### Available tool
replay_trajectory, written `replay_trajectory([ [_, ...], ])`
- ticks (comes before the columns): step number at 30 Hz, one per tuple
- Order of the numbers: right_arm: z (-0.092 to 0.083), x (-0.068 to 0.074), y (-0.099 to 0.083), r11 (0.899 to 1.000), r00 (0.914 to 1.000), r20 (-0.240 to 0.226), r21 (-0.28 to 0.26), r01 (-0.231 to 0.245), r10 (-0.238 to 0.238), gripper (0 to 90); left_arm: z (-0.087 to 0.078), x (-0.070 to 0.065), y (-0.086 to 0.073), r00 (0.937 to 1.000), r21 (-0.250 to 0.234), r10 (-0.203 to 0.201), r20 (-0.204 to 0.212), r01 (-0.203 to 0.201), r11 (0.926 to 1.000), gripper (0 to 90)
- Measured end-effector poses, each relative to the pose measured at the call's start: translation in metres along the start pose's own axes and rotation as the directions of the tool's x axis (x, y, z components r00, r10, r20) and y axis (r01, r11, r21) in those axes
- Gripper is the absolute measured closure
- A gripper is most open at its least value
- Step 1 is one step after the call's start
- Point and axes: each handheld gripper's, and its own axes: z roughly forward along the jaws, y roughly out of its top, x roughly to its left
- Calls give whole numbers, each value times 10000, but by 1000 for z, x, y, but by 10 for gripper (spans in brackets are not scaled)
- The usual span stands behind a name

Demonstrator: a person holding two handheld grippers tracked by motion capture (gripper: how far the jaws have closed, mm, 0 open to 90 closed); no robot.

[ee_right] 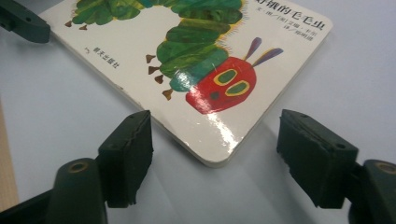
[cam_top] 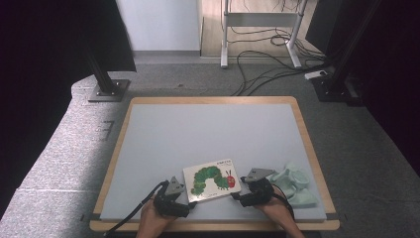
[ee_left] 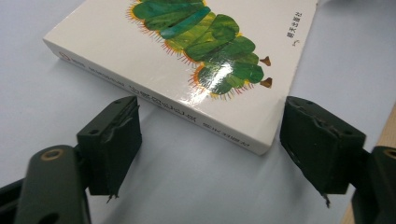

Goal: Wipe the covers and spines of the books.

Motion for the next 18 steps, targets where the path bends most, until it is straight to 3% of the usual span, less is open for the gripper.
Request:
replay_trajectory([
  [9, 4, 7, 2, 9998, 9966, 804, -110, 178, -169, 370, 2, 16, 7, 9996, -47, 29, -290, -31, 10000, 342],
  [18, 10, 5, 6, 9998, 9944, 1047, -160, -96, 112, 401, 9, 35, 16, 9999, -91, 15, 163, -13, 10000, 492],
])
